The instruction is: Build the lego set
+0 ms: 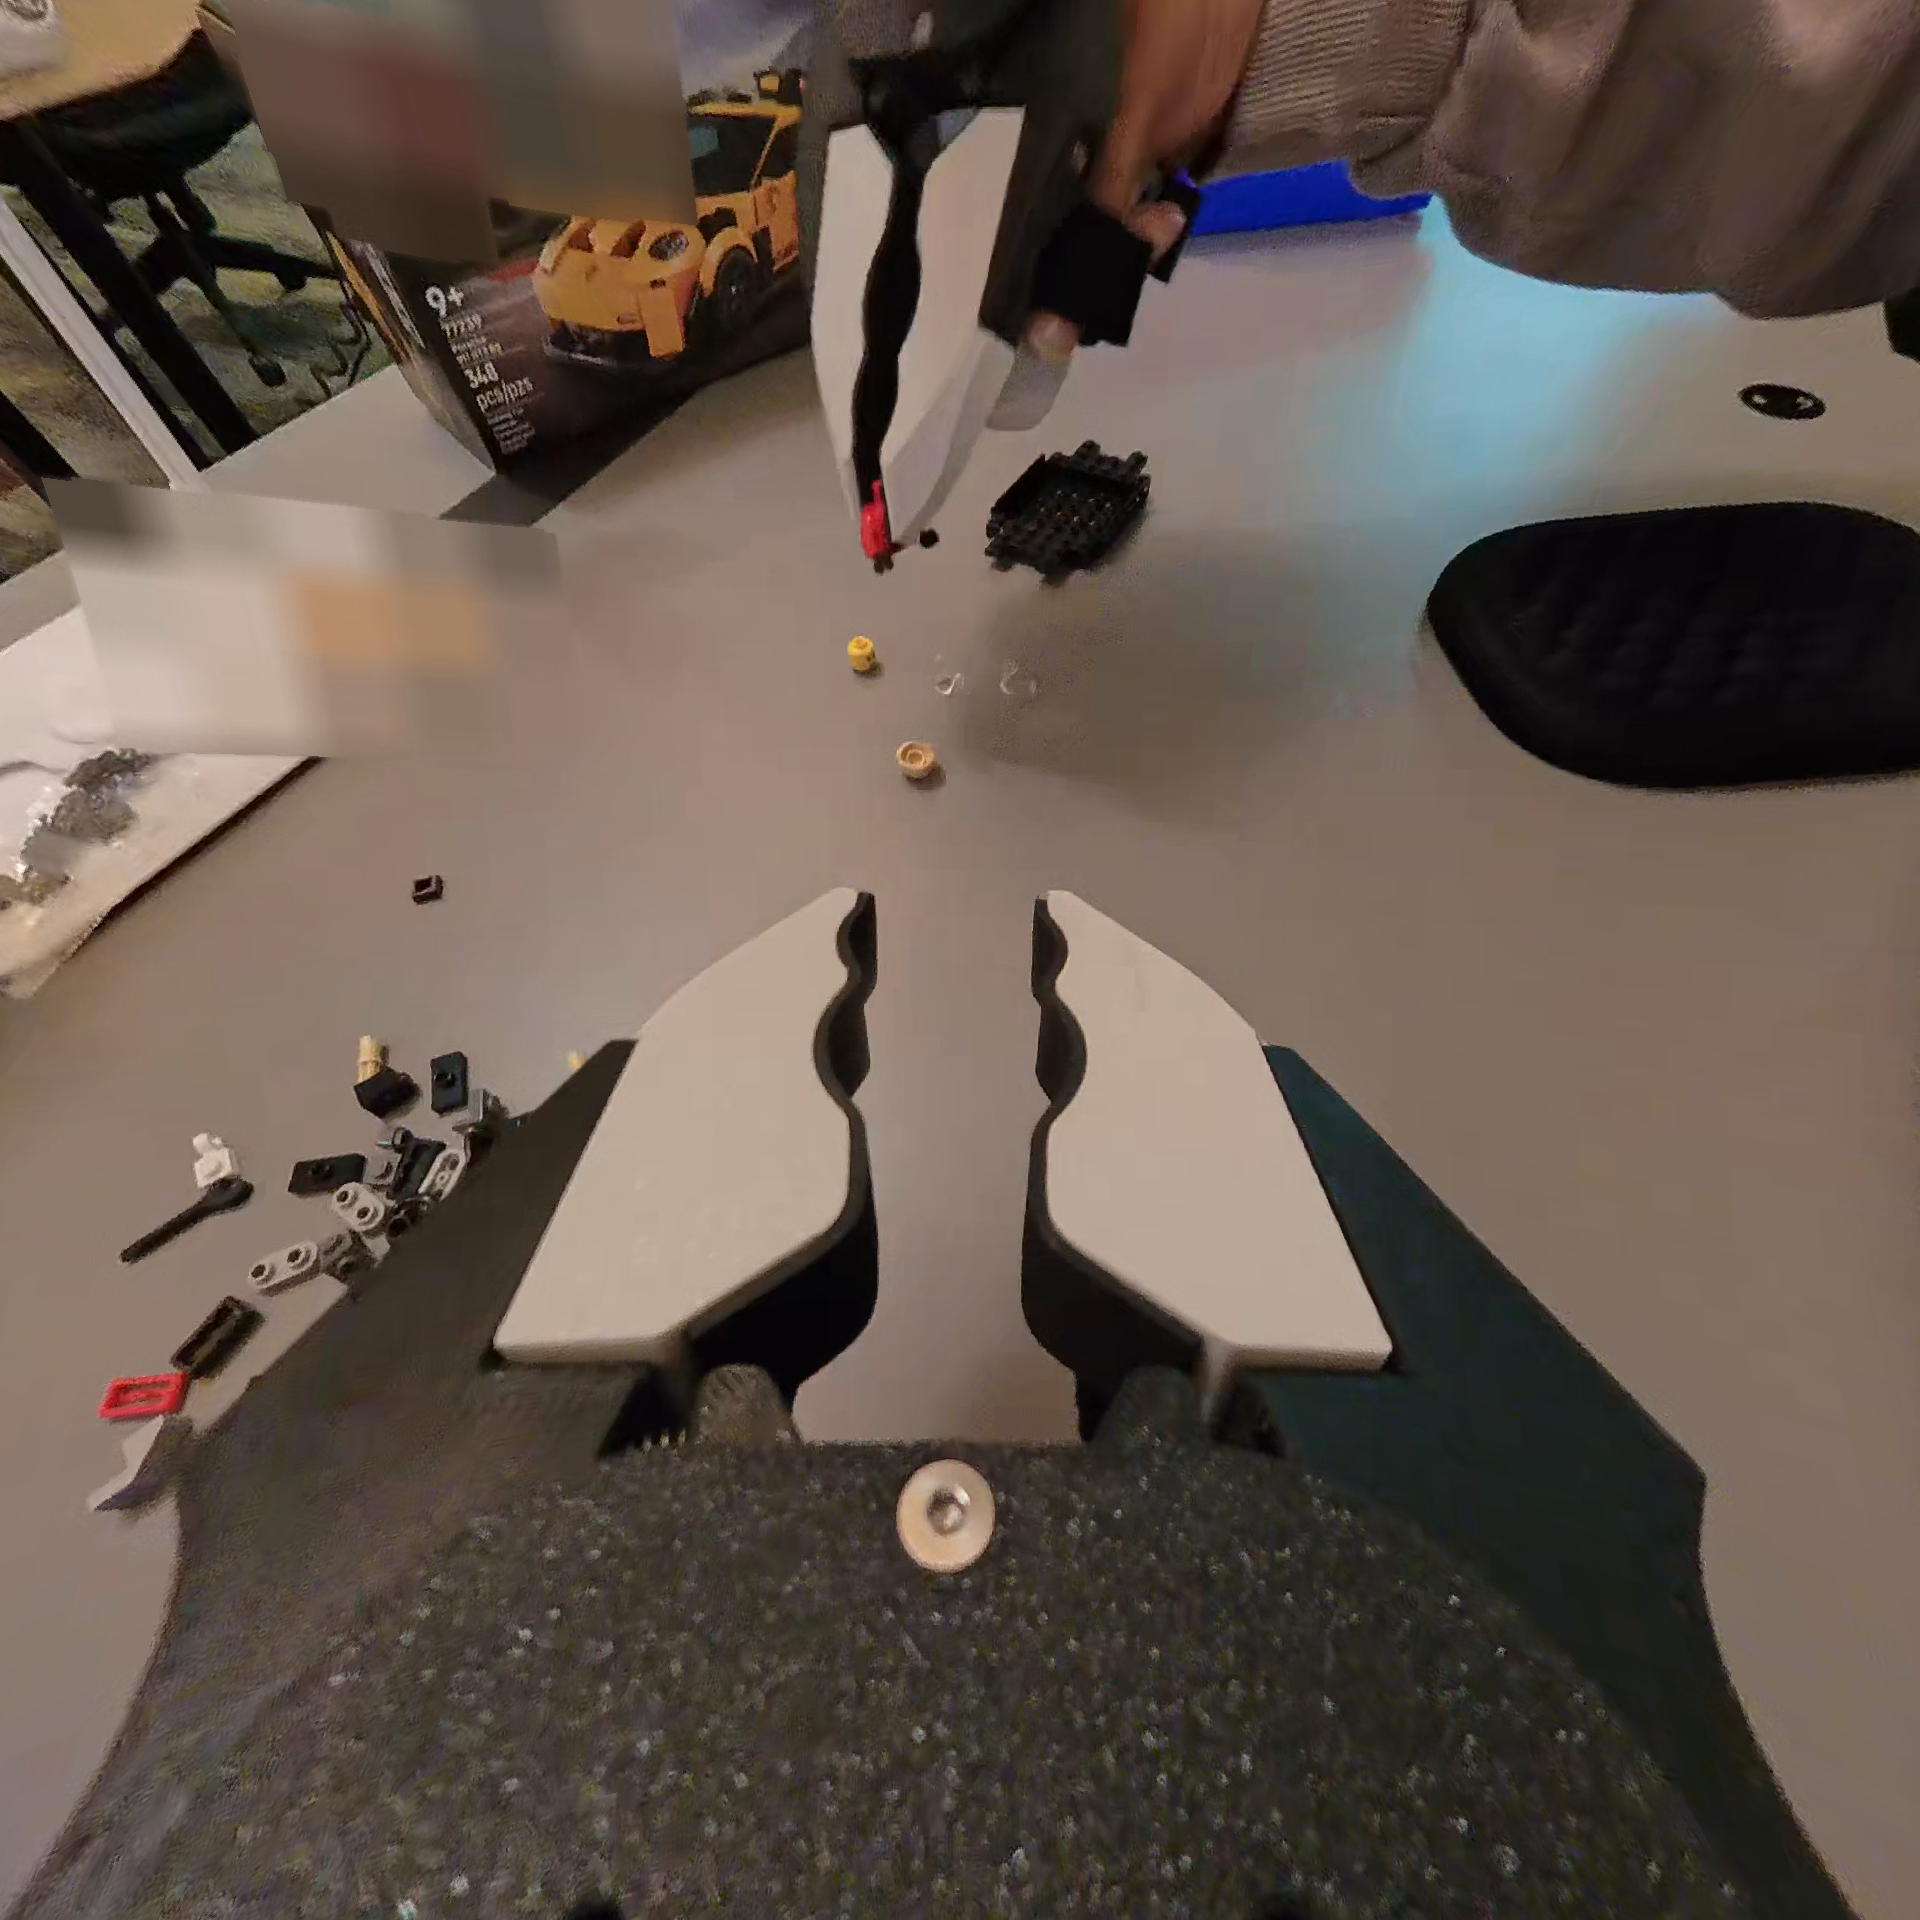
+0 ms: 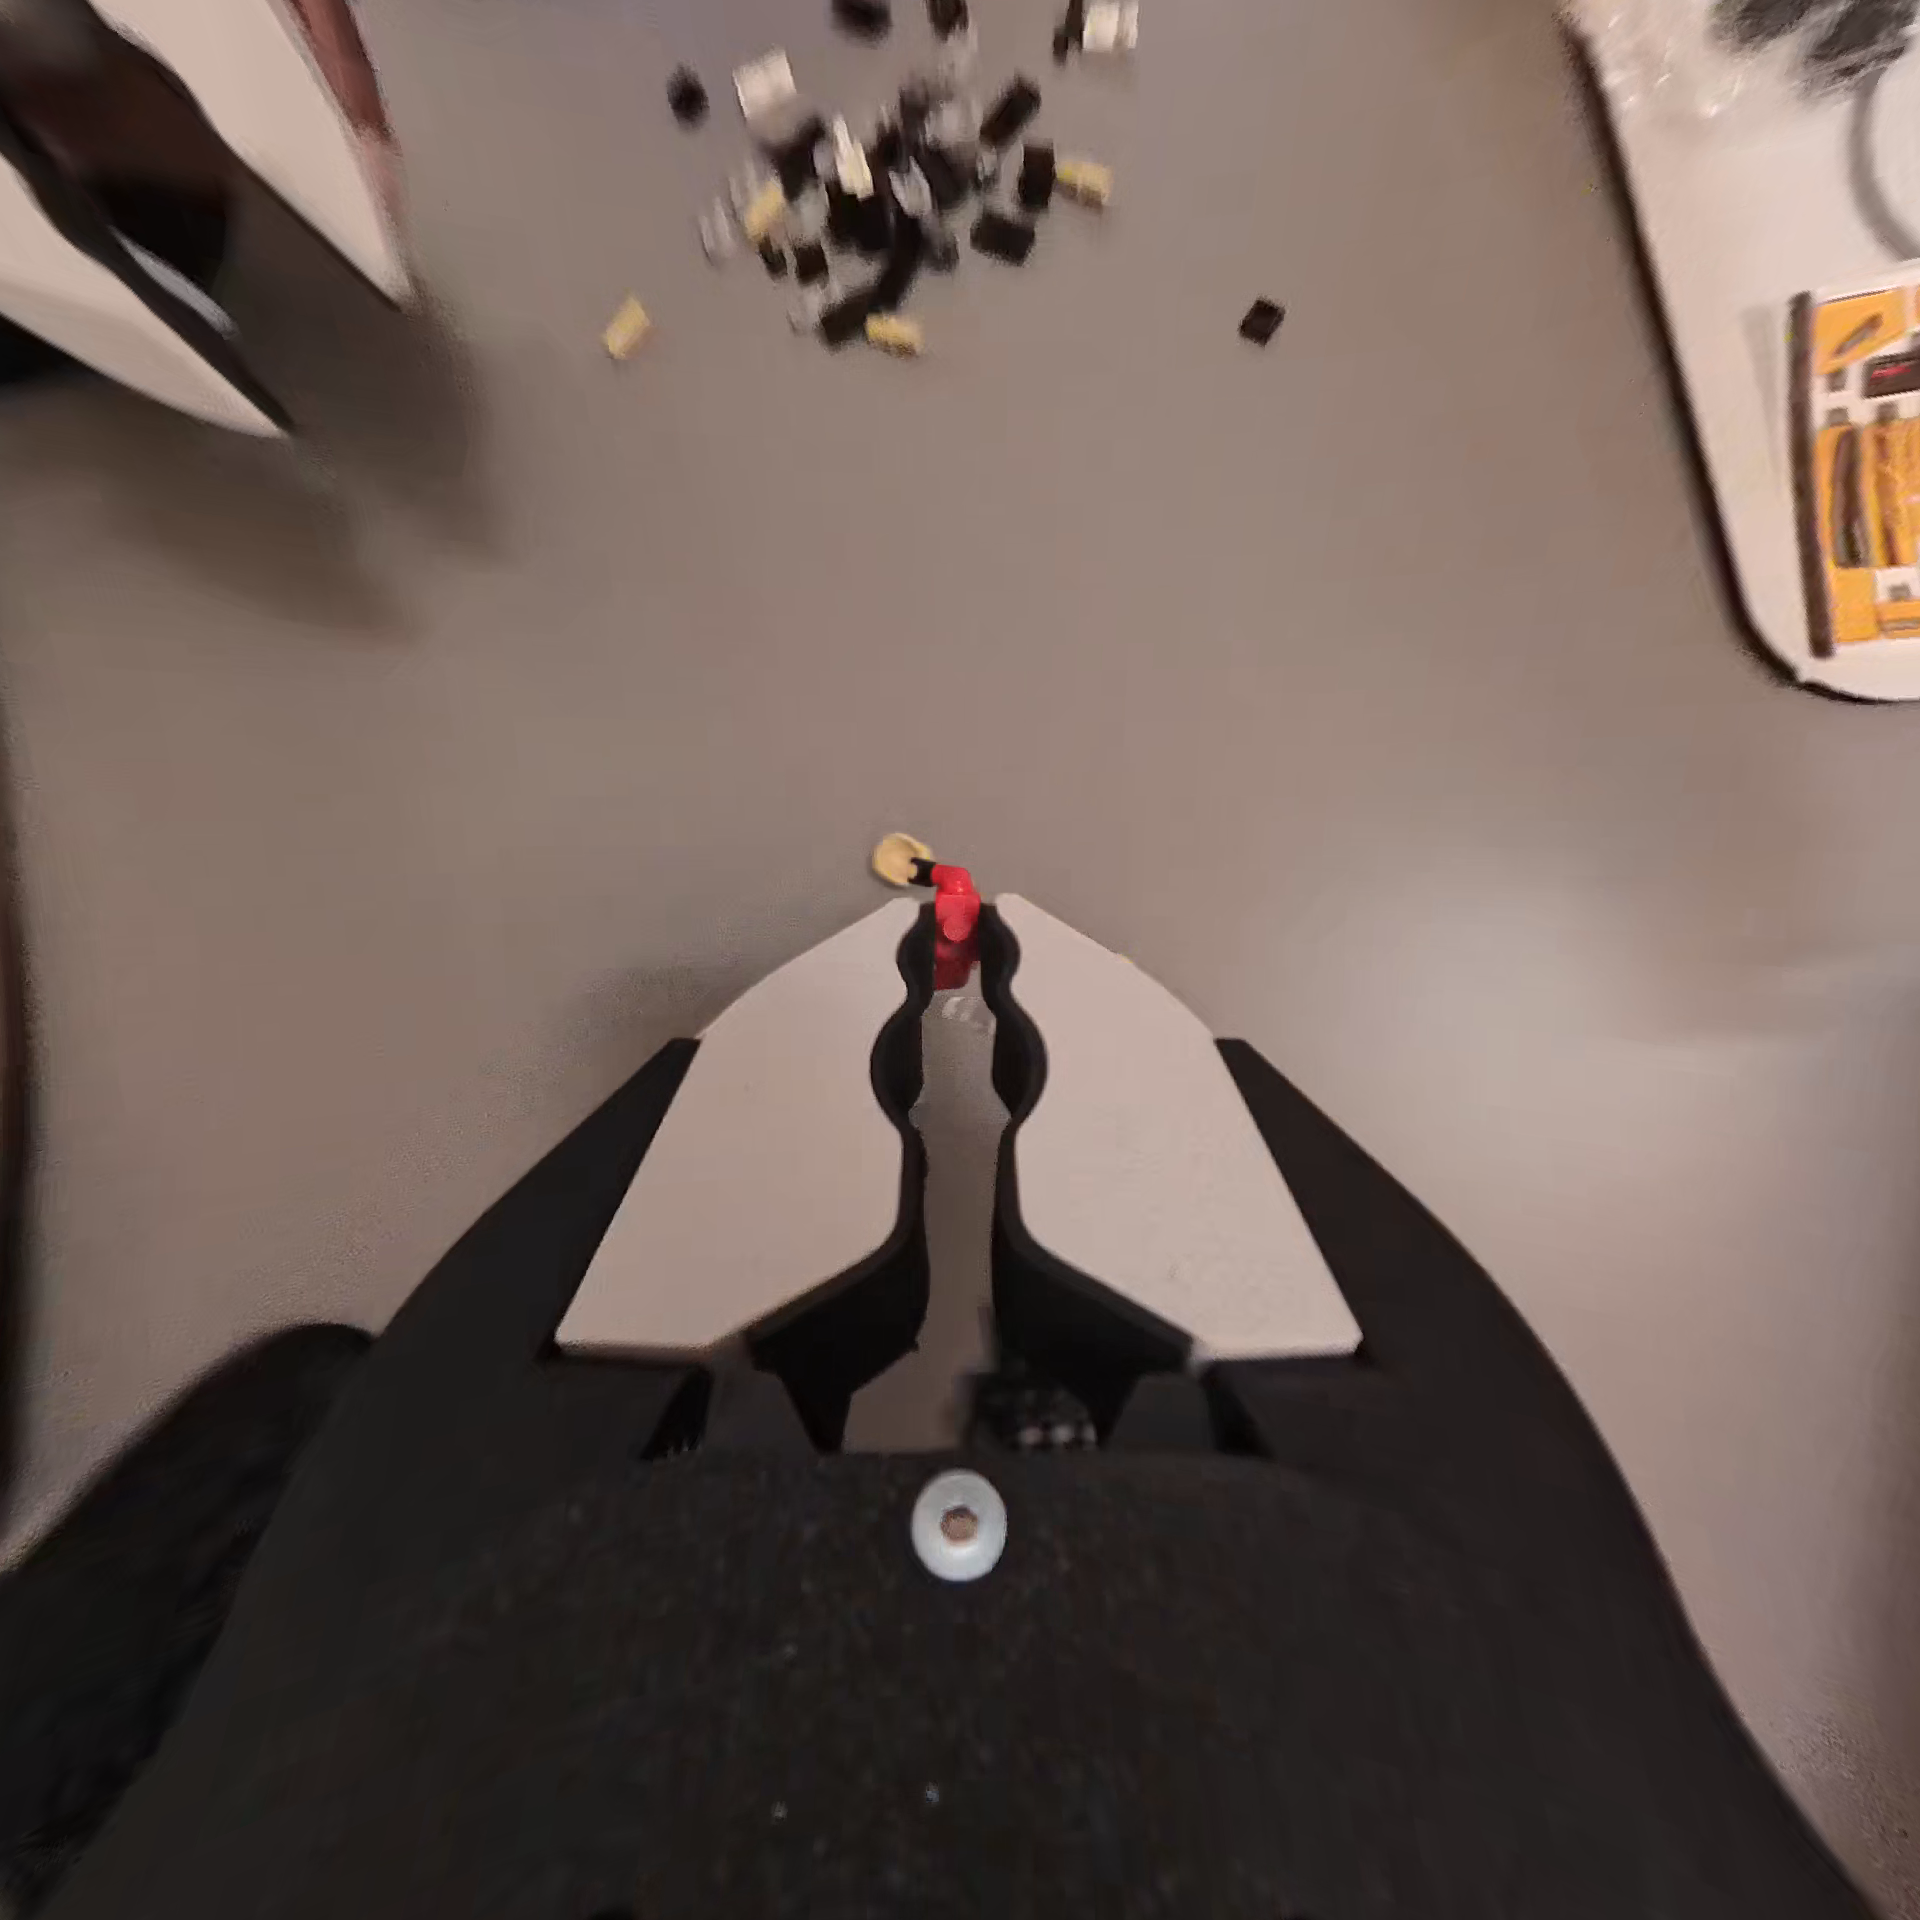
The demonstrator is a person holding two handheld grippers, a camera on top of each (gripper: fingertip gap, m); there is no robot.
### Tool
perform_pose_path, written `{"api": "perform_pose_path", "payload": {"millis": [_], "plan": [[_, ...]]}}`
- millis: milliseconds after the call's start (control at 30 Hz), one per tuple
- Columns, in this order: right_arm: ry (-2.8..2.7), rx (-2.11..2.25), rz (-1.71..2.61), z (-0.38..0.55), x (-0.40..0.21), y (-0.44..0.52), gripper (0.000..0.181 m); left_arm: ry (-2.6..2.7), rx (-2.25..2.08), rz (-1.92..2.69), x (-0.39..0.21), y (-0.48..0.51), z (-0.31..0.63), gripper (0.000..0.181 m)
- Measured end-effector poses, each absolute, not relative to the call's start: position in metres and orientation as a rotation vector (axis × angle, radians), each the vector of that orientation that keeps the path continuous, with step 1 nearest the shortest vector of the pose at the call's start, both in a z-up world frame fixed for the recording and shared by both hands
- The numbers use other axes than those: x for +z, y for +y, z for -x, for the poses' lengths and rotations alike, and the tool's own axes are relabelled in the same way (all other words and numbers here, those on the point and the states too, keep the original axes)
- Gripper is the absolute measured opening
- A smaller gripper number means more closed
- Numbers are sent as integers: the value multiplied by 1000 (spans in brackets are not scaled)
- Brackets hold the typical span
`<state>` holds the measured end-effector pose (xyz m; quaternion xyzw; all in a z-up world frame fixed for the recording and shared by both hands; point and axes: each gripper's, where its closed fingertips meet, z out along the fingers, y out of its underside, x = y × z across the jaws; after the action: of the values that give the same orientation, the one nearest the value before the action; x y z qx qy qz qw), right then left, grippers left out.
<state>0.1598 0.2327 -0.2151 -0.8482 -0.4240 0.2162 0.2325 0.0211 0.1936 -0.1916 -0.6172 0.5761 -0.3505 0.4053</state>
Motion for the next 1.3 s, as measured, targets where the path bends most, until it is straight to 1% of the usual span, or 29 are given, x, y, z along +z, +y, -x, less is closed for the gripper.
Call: {"api": "perform_pose_path", "payload": {"millis": [233,333,433,500,600,800,900,1033,1133,1300], "plan": [[-1475,373,2362,-145,-266,256,8,1433,-881,1598,-195,200,-12,27],[-1536,303,2340,-145,-274,260,8,1418,-876,1601,-191,203,-6,29],[-1546,296,2322,-144,-276,259,15,1382,-862,1603,-181,211,6,30],[-1511,300,2295,-143,-270,261,19,1315,-890,1600,-161,221,23,31],[-1403,306,2212,-139,-245,263,20,1209,-871,1613,-131,251,73,30],[-1230,299,2090,-131,-204,239,20,1100,-450,1864,-115,340,214,26],[-1159,346,2049,-124,-197,220,20,1145,-264,2026,-128,369,266,25],[-1079,412,2025,-115,-196,200,20,1367,-197,2205,-166,383,295,26],[-1042,444,2024,-111,-197,189,20,1607,-121,2221,-188,386,299,28],[-990,462,2035,-112,-199,179,19,2041,-201,2201,-223,356,281,32]]}}
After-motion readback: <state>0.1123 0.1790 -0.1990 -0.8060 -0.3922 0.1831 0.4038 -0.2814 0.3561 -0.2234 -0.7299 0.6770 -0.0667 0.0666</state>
